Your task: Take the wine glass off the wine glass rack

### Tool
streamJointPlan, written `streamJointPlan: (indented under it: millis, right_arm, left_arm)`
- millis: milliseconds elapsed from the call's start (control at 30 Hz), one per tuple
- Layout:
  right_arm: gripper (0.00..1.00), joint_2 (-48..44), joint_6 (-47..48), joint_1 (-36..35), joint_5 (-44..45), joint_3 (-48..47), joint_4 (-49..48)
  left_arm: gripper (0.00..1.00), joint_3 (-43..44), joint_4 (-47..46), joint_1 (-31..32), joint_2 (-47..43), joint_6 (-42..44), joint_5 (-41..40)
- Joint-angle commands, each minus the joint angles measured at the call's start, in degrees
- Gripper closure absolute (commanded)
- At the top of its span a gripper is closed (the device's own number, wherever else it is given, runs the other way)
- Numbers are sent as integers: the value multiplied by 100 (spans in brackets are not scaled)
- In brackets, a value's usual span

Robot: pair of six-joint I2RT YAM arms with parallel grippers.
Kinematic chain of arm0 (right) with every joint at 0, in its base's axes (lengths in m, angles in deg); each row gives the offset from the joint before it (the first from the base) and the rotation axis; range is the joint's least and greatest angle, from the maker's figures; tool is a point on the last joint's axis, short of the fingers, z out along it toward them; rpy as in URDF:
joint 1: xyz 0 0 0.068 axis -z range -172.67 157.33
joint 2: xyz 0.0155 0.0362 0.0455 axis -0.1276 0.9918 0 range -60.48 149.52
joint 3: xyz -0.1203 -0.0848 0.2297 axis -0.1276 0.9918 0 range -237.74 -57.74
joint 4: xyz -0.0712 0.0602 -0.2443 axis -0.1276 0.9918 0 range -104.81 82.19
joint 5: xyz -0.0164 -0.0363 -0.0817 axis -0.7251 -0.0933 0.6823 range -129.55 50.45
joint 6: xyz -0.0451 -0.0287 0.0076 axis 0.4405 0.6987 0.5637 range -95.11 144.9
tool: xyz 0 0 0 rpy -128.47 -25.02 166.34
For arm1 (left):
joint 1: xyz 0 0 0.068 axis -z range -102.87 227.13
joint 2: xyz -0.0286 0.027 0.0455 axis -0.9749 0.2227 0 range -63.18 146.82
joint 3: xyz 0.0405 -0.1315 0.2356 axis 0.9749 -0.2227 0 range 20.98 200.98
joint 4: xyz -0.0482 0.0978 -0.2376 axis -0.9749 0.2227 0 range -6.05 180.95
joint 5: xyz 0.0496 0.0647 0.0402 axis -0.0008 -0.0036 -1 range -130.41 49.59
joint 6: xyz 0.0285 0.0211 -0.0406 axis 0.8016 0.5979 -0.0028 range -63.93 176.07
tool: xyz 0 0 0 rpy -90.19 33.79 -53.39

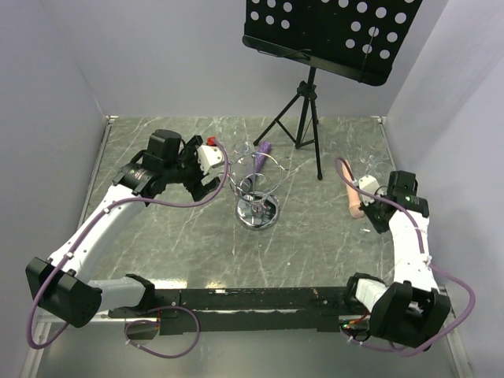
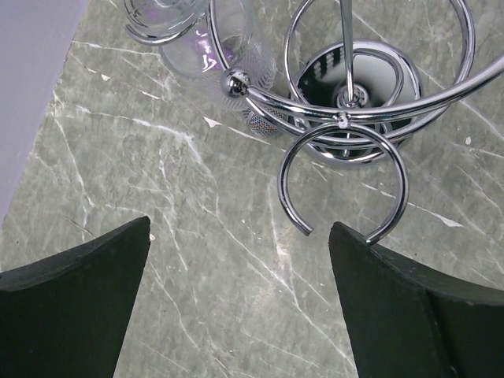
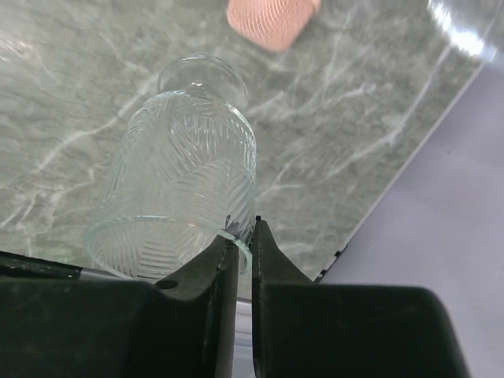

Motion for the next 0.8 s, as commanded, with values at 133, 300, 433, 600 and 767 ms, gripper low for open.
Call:
streamJointPlan:
  millis: [133,300,433,600,767]
  right_arm:
    - [100,453,-1085,-1227,89,-957,-376]
    - [100,1349,-2420,-1650,423,-1528,-789]
    - [100,1999,-3203,-1650,687,-2090,-922]
    - [100,2694,-3529,-1712,705,-2715,-808]
    - [100,3134,-3565,-1800,696,-2979,-799]
  left_arm:
    - [0,36,-213,30,-6,-90,213]
    - [0,141,-152,30,56,-82,169]
    - [0,159,-99,30,47,-55,90]
    - [0,141,-99,-23,12,-29,10]
    - [0,150,-38,-40,3,-29,-7]
